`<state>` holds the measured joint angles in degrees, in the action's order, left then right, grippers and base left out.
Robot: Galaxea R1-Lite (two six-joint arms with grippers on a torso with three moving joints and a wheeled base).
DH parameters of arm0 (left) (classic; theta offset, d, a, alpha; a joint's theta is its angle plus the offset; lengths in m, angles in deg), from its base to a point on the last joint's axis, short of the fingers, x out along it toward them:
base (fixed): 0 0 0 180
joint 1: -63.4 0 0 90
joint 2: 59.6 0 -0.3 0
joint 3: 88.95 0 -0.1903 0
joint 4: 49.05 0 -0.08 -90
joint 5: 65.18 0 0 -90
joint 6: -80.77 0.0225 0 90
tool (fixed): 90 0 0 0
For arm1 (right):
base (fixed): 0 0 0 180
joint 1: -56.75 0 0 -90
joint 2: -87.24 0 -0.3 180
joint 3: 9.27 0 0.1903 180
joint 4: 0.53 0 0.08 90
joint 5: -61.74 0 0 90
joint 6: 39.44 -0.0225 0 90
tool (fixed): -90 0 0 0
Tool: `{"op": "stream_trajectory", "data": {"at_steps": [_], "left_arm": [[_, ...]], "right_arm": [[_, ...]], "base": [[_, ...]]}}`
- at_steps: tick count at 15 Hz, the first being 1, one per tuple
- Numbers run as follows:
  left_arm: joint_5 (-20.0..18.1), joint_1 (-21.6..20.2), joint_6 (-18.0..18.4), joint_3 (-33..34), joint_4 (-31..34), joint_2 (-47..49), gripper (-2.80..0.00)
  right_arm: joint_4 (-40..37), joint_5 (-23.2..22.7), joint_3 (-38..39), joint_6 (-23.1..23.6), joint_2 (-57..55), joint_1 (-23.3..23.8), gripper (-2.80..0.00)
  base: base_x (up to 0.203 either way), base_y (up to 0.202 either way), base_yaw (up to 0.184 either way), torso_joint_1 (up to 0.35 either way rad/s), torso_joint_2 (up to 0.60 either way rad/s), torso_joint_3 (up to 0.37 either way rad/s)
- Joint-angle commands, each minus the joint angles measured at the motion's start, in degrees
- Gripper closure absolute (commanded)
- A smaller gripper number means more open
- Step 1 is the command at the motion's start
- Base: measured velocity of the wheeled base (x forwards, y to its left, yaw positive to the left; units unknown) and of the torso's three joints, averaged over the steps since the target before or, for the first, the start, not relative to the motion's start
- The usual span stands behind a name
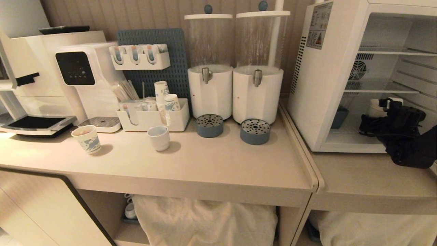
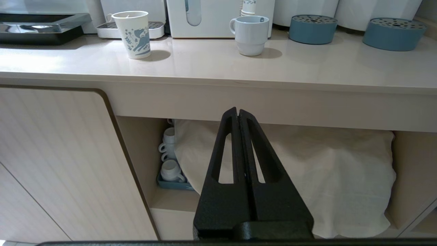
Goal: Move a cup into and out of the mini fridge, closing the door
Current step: Put the paper cup in the freezer
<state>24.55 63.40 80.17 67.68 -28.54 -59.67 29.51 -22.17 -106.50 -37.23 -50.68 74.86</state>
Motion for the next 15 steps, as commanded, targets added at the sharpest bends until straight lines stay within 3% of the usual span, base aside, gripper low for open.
{"op": "stream_trajectory", "data": {"at_steps": [1,11,12,15], "left_arm": [[0.0,0.0,-0.02,0.97,-0.03,0.07,0.0],[-0.08,0.0,-0.02,0.97,-0.04,0.07,0.0],[-0.08,0.0,-0.02,0.97,-0.04,0.07,0.0],[-0.08,0.0,-0.02,0.97,-0.04,0.07,0.0]], "right_arm": [[-0.5,-0.02,0.82,0.08,-0.15,0.0,0.0],[-1.2,-0.46,2.76,0.34,0.46,0.0,0.0],[-1.29,-0.46,2.67,0.34,0.38,0.0,-2.8],[-1.29,-0.55,2.93,0.34,0.55,0.0,-2.8]], "base": [[0.0,0.0,0.0,0.0,0.0,0.0],[0.0,0.0,0.0,0.0,0.0,0.0],[0.0,0.0,0.0,0.0,0.0,0.0],[0.0,0.0,0.0,0.0,0.0,0.0]]}}
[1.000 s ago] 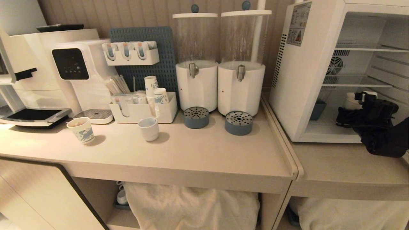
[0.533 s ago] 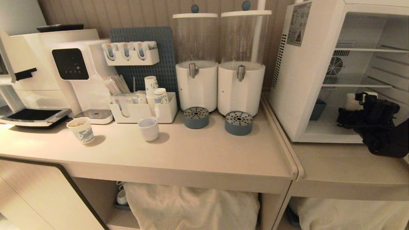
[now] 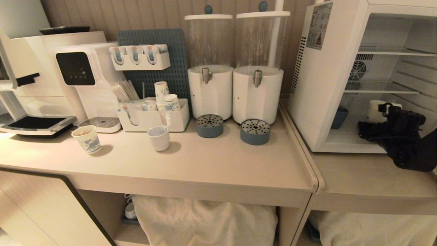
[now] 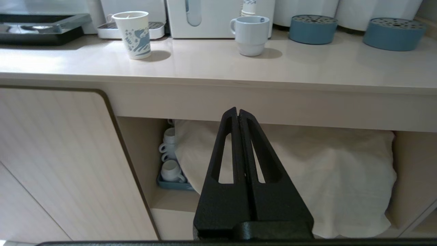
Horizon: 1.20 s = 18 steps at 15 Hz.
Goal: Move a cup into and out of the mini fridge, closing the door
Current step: Put the paper cup in the freezer
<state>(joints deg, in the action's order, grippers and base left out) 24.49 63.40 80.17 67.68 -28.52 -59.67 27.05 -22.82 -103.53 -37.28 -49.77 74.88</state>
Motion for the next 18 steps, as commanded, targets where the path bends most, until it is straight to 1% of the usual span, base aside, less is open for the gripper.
{"op": "stream_trajectory", "data": {"at_steps": [1,5,8,10,11,14,16,18], "left_arm": [[-0.02,0.0,-0.02,0.97,-0.06,0.07,0.0],[-0.02,0.0,-0.02,0.97,-0.06,0.07,0.0],[-0.02,0.0,-0.02,0.97,-0.06,0.07,0.0],[-0.02,0.0,-0.02,0.97,-0.06,0.07,0.0],[-0.02,0.0,-0.02,0.97,-0.06,0.07,0.0],[-0.02,0.0,-0.02,0.97,-0.06,0.07,0.0],[-0.02,0.0,0.07,0.97,-0.06,0.07,0.0],[-0.02,0.0,-0.02,0.97,-0.06,0.07,0.0]], "right_arm": [[1.16,0.02,0.15,0.39,-0.2,-0.02,-2.8],[1.19,-0.94,2.53,0.26,2.03,0.07,-2.8],[1.25,-2.0,6.37,0.13,5.96,0.24,-2.8],[1.34,-2.38,6.72,0.11,6.24,0.32,-2.8],[1.51,-3.16,8.67,0.09,8.19,0.49,-2.8],[1.32,-4.94,13.95,0.02,18.63,0.89,-2.8],[-0.83,-6.48,16.11,0.01,26.05,1.17,-2.8],[-4.68,-7.91,17.36,-0.03,32.56,1.48,-2.8]], "base": [[0.0,0.0,0.0,0.0,0.0,0.0],[0.0,0.0,0.0,0.0,0.0,0.0],[0.0,0.0,0.0,0.0,0.0,0.0],[0.0,0.0,0.0,0.0,0.0,0.0],[0.0,0.0,0.0,0.0,0.0,0.0],[0.0,0.0,0.0,0.0,0.0,0.0],[0.0,0.0,0.0,0.0,0.0,0.0],[0.0,0.0,0.0,0.0,0.0,0.0]]}}
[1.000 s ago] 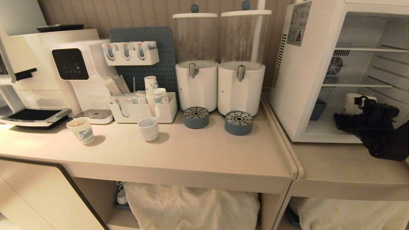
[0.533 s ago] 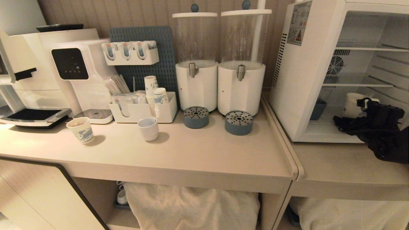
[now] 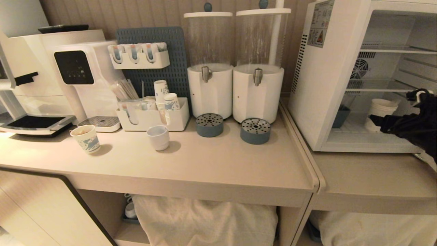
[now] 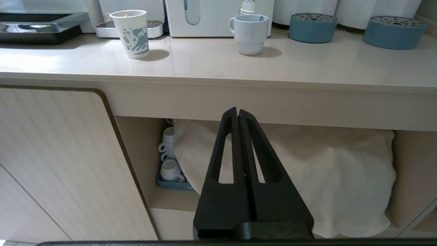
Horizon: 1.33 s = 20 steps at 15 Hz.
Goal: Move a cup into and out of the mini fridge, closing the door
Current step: Put the paper cup in the freezer, then close the freezer door
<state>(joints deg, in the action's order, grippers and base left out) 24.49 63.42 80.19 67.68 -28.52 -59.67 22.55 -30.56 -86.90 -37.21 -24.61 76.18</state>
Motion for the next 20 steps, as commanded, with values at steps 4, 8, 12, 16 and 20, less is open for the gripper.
{"op": "stream_trajectory", "data": {"at_steps": [4,8,12,16,20], "left_arm": [[-0.02,-0.02,-0.04,0.97,-0.15,0.07,0.0],[0.01,-0.02,-0.25,1.02,-0.15,0.07,0.0],[0.07,-0.02,-0.31,0.97,-0.15,0.07,0.0],[0.07,-0.02,-0.48,1.04,-0.15,0.07,0.0],[0.07,-0.02,-0.48,0.97,-0.23,0.07,0.0]], "right_arm": [[-6.75,-5.13,4.87,-0.11,19.71,1.54,-2.8],[-14.73,-16.94,12.03,-0.15,34.14,4.05,0.0],[-25.61,-33.17,16.45,-0.06,49.2,7.61,0.0],[-51.94,-47.06,12.4,2.23,62.91,9.83,0.0],[-73.95,-52.13,3.66,3.96,74.33,7.25,0.0]], "base": [[0.0,0.0,0.0,0.0,0.0,0.0],[0.0,0.0,0.0,0.0,0.0,0.0],[0.0,0.0,0.0,0.0,0.0,0.0],[0.0,0.0,0.0,0.0,0.0,0.0],[0.0,0.0,0.0,0.0,0.0,0.0]]}}
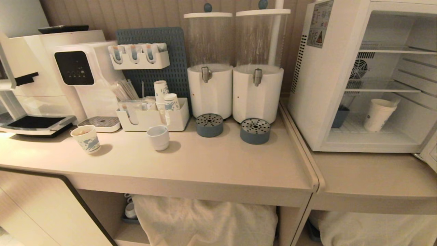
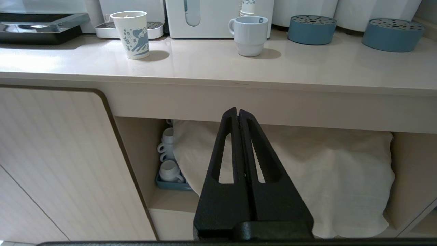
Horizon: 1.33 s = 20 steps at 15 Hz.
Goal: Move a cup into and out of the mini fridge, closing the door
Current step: Close the freezer door
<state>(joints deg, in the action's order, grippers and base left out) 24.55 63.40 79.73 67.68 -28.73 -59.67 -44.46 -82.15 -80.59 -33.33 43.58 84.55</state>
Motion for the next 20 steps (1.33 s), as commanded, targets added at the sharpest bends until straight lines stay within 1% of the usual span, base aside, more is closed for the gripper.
{"op": "stream_trajectory", "data": {"at_steps": [1,3,5,7,8,9,10,11,12,14,15,16,19,20], "left_arm": [[0.0,0.0,-0.02,0.97,-0.03,0.07,0.0],[0.0,0.0,-0.02,1.05,-0.03,0.07,0.0],[0.0,0.0,-0.02,1.05,-0.03,0.07,0.0],[0.0,0.0,-0.08,1.05,-0.03,0.07,0.0],[0.0,0.0,-0.11,1.02,-0.03,0.07,0.0],[0.0,0.0,-0.11,0.97,-0.03,0.07,0.0],[0.0,0.0,-0.11,1.01,-0.03,0.07,0.0],[0.0,0.0,-0.11,0.97,-0.03,0.07,0.0],[0.0,0.0,-0.11,0.97,-0.03,0.07,0.0],[0.0,0.0,-0.11,0.99,-0.03,0.07,0.0],[0.0,0.0,-0.11,0.97,-0.03,0.07,0.0],[0.0,0.0,-0.11,0.97,-0.03,0.07,0.0],[0.0,0.0,-0.11,0.99,-0.03,0.07,0.0],[0.0,0.0,-0.11,1.01,-0.03,0.07,0.0]], "right_arm": [[-13.73,-1.18,-6.75,0.06,7.32,-3.59,0.0],[-23.52,-1.14,-12.67,-0.26,10.19,-10.47,0.0],[-28.79,-0.27,-14.25,-0.59,17.27,-14.51,0.0],[-37.46,1.36,-16.83,-0.75,21.66,-23.87,0.0],[-41.57,2.78,-17.95,-0.83,23.65,-28.41,0.0],[-47.9,4.9,-19.54,-1.04,26.21,-31.94,0.0],[-54.34,7.19,-22.6,-1.53,26.97,-33.07,0.0],[-57.07,9.25,-24.98,-1.93,27.07,-33.02,0.0],[-57.9,10.08,-27.34,-2.83,27.09,-33.0,0.0],[-56.95,10.58,-32.81,-10.28,27.11,-33.01,0.0],[-57.26,10.63,-35.07,-12.47,27.13,-33.03,0.0],[-58.16,10.85,-36.51,-14.1,27.11,-32.85,0.0],[-53.92,10.72,-36.4,-16.86,29.59,-26.65,0.0],[-53.92,10.2,-35.75,-17.41,31.19,-27.08,0.0]], "base": [[0.0,0.0,0.0,0.0,0.0,0.0],[0.0,0.0,0.0,0.0,0.0,0.0],[0.0,0.0,0.0,0.0,0.0,0.0],[0.0,0.0,0.0,0.0,0.0,0.0],[0.0,0.0,0.0,0.0,0.0,0.0],[0.0,0.0,0.0,0.0,0.0,0.0],[0.0,0.0,0.0,0.0,0.0,0.0],[0.0,0.0,0.0,0.0,0.0,0.0],[0.0,0.0,0.0,0.0,0.0,0.0],[0.0,0.0,0.0,0.0,0.0,0.0],[0.0,0.0,0.0,0.0,0.0,0.0],[0.0,0.0,0.0,0.0,0.0,0.0],[0.0,0.0,0.0,0.0,0.0,0.0],[0.0,0.0,0.0,0.0,0.0,0.0]]}}
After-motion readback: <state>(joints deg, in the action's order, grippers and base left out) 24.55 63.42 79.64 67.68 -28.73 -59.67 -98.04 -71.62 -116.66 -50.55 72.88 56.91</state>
